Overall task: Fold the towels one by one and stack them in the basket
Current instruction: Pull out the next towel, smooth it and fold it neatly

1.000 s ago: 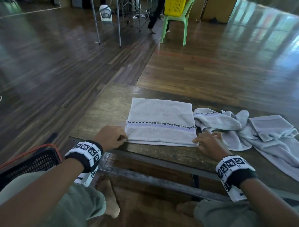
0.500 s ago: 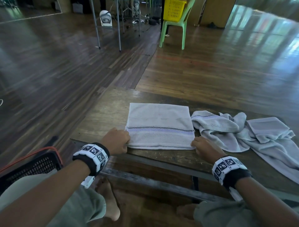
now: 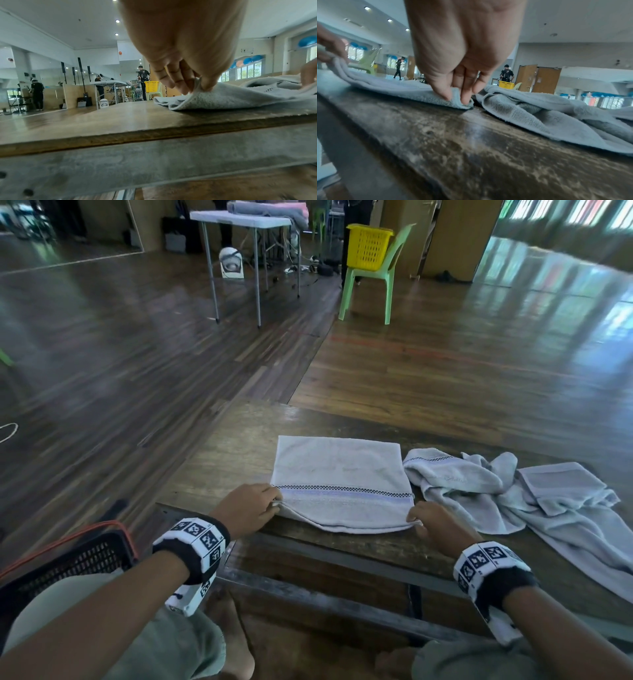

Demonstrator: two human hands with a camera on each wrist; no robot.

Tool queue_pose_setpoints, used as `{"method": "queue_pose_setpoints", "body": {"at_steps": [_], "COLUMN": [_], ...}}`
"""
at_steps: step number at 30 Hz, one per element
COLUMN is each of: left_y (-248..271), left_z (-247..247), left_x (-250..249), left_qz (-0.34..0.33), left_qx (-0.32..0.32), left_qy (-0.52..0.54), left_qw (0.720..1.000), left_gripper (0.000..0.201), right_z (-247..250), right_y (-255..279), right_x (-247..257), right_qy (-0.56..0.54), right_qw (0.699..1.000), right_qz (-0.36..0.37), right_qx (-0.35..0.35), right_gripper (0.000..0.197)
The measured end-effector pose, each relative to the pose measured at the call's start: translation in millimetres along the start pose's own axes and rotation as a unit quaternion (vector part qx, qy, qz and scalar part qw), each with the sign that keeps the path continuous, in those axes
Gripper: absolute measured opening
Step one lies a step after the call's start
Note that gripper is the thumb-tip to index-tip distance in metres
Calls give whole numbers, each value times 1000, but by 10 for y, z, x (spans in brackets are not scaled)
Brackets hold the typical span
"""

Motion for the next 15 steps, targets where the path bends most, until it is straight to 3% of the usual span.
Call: {"method": "queue_pose_setpoints", "body": {"at_steps": [6, 11, 15], "left_y": [-10, -112, -100], "left_z": [393, 946, 1444], "left_x": [-99, -220, -414], "left_qz": [-79, -42, -30], "left_qx": [-51, -126, -170], "left_qy": [-35, 9, 127], "left_qw": [995, 991, 977], "left_gripper": [33, 23, 31], "right_z": [387, 1135, 1662], "right_y": [9, 89, 196], "right_x": [-147, -148, -206], "right_qy": [-66, -82, -167], "right_qw": [993, 975, 952], "right_qz": [-42, -28, -42], "right_qx": [-83, -204, -254], "right_gripper": [11, 12, 13]}}
Point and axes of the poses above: each hand's wrist, its own y-axis away from the middle knuckle, its own z-axis out of the back of the hand, x = y × z, the point moved 4 cm from there along -y, towards the middle knuckle, and after that the axes turned 8 degrees about y, right-handed, at the moved point
